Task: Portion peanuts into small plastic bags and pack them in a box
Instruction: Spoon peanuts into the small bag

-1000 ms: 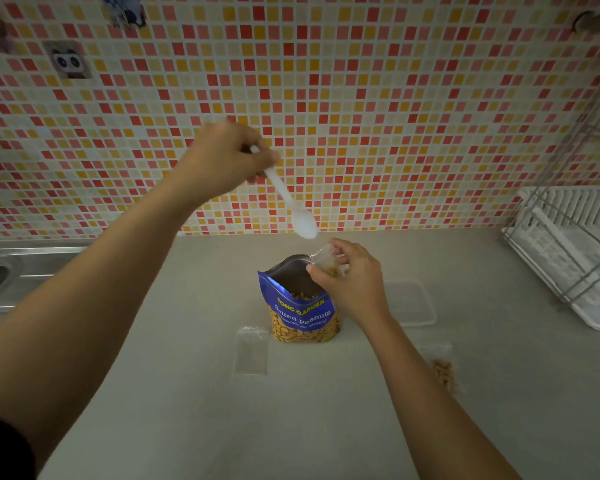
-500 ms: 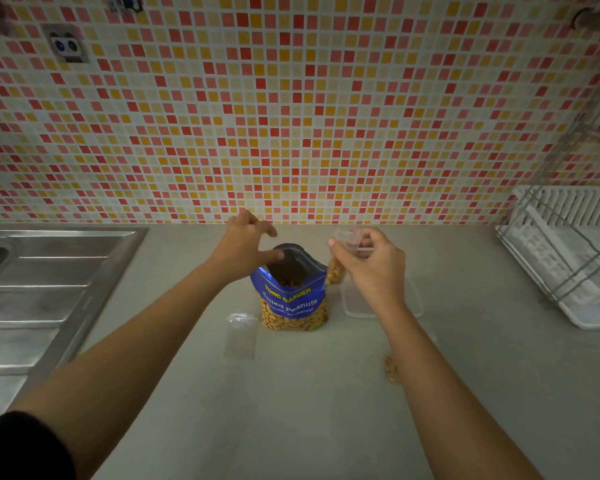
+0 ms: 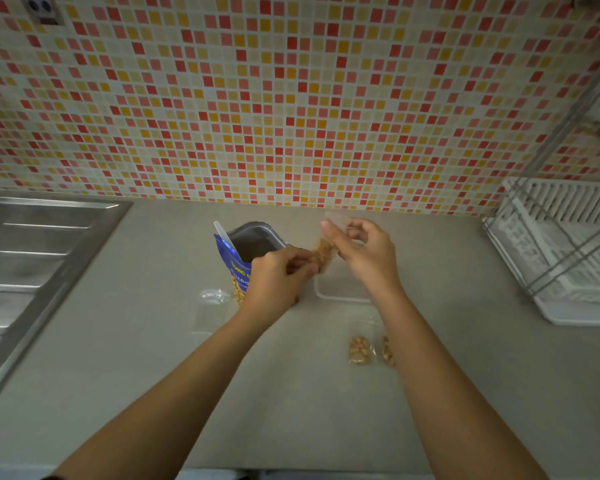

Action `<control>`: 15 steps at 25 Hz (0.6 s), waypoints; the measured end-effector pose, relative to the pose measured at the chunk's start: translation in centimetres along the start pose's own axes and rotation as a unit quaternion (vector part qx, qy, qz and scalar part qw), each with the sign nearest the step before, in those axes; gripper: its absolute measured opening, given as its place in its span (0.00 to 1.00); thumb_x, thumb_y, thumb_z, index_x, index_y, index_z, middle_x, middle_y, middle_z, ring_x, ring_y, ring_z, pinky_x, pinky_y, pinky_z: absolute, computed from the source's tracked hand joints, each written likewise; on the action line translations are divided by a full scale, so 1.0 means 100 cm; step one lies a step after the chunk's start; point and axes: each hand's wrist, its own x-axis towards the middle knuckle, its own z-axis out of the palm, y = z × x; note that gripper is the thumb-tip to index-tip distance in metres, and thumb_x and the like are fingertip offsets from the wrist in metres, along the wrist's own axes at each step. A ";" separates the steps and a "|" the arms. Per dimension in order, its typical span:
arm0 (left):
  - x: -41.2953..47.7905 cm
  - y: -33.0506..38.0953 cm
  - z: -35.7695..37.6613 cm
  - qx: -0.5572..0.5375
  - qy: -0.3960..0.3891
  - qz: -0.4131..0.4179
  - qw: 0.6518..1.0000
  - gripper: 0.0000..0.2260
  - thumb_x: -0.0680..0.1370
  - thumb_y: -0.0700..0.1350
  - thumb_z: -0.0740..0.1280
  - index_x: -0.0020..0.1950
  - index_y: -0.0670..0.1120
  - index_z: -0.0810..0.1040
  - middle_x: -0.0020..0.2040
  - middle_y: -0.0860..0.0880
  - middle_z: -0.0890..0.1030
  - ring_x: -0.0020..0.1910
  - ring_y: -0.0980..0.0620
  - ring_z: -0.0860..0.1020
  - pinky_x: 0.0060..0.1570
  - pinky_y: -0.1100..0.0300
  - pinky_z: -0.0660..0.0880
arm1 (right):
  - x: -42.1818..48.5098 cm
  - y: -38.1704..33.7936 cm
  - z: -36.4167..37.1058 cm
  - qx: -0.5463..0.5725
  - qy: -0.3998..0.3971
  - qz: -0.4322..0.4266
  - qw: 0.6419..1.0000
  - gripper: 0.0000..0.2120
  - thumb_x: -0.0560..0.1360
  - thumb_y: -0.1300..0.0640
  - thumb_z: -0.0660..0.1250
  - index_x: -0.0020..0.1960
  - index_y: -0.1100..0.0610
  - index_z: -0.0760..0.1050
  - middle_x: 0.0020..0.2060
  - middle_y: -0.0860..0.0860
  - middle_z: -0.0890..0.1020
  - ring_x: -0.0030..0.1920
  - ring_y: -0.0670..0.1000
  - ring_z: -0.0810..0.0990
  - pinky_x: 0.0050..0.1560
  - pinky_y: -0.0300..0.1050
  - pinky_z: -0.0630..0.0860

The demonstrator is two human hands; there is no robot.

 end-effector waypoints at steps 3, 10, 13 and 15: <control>-0.006 -0.015 0.019 -0.140 -0.044 -0.101 0.984 0.07 0.74 0.39 0.69 0.51 0.42 0.83 0.41 0.46 0.83 0.37 0.57 0.80 0.46 0.61 0.79 | 0.008 0.025 -0.016 0.063 -0.063 0.066 0.994 0.11 0.71 0.49 0.71 0.51 0.52 0.76 0.47 0.51 0.82 0.45 0.49 0.83 0.46 0.42 0.79; -0.043 -0.070 0.078 -0.201 -0.094 -0.311 0.924 0.07 0.74 0.37 0.69 0.37 0.45 0.80 0.33 0.46 0.78 0.32 0.53 0.75 0.31 0.68 0.72 | 0.007 0.124 -0.027 -0.180 -0.075 0.110 0.975 0.06 0.70 0.55 0.72 0.44 0.56 0.82 0.39 0.54 0.84 0.41 0.51 0.82 0.48 0.44 0.77; -0.054 -0.090 0.101 -0.099 -0.086 -0.330 0.935 0.07 0.70 0.38 0.70 0.33 0.46 0.81 0.28 0.50 0.78 0.27 0.57 0.75 0.31 0.67 0.72 | -0.004 0.153 -0.026 -0.288 -0.072 0.092 0.950 0.07 0.70 0.54 0.72 0.45 0.56 0.83 0.42 0.53 0.86 0.45 0.52 0.83 0.46 0.43 0.76; -0.055 -0.098 0.112 -0.021 -0.083 -0.297 0.951 0.05 0.70 0.41 0.70 0.35 0.44 0.82 0.28 0.51 0.80 0.27 0.61 0.75 0.33 0.68 0.72 | -0.007 0.165 -0.024 -0.334 -0.060 0.086 0.937 0.06 0.69 0.53 0.70 0.44 0.54 0.83 0.42 0.53 0.86 0.46 0.54 0.83 0.45 0.44 0.77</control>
